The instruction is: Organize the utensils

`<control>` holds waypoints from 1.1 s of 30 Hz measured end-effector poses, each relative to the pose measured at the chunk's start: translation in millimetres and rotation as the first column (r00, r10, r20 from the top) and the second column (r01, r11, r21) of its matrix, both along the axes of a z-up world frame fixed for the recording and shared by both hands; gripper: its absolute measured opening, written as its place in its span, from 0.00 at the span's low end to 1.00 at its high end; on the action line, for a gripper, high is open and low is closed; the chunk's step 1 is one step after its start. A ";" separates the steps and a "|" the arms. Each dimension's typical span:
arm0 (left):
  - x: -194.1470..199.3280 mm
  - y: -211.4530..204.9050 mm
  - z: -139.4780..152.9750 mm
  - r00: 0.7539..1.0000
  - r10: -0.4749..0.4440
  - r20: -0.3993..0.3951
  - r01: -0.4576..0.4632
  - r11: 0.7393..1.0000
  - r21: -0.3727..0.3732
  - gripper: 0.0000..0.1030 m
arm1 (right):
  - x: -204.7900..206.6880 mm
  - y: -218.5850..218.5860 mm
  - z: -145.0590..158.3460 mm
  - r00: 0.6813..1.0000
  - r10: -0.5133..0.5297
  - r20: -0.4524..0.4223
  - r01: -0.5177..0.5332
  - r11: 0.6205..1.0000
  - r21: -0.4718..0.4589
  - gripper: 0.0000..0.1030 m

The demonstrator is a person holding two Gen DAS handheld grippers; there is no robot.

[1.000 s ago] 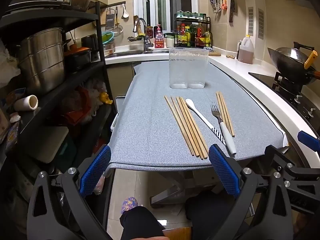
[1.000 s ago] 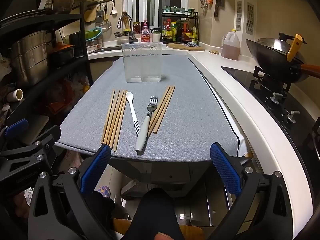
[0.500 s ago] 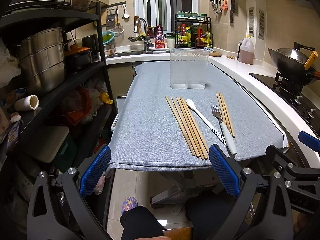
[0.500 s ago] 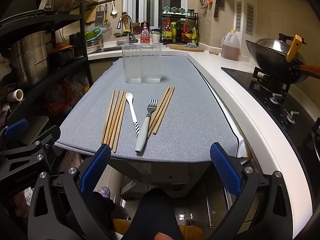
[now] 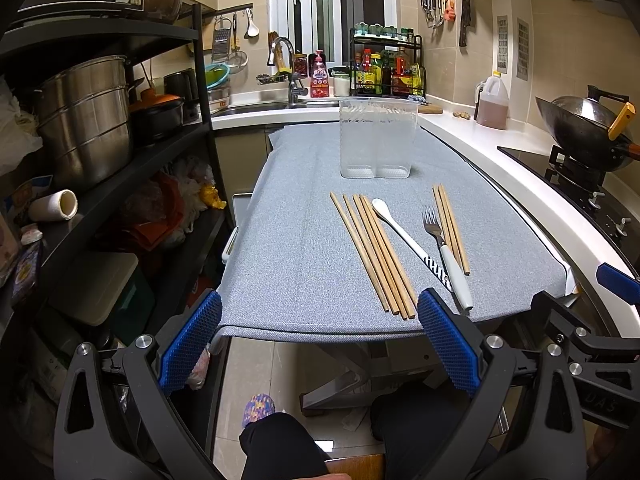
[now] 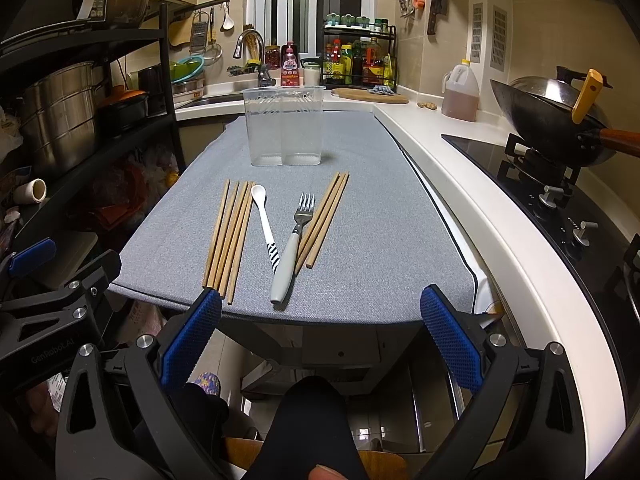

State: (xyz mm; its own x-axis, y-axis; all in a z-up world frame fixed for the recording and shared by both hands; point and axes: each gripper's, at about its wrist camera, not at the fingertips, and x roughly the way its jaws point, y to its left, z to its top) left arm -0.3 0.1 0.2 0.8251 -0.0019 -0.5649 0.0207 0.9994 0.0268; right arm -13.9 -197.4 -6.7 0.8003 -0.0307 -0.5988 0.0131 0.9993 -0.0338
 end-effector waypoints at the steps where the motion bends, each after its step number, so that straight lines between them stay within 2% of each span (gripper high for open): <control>1: -0.1 0.0 0.0 1.000 0.000 0.000 0.000 1.000 0.000 0.92 | -0.1 -0.1 0.1 1.000 0.000 0.000 0.000 1.000 0.000 0.95; 33: -0.2 0.0 0.2 1.000 0.000 0.002 0.000 1.000 -0.002 0.92 | -2.7 0.6 0.3 1.000 0.001 -0.002 -0.001 1.000 0.000 0.95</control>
State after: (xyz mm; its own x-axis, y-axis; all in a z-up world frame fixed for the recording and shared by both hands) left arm -0.5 0.1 0.4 0.8260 -0.0029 -0.5636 0.0204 0.9995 0.0247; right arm -16.7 -196.9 -6.3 0.7992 -0.0299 -0.6003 0.0119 0.9994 -0.0340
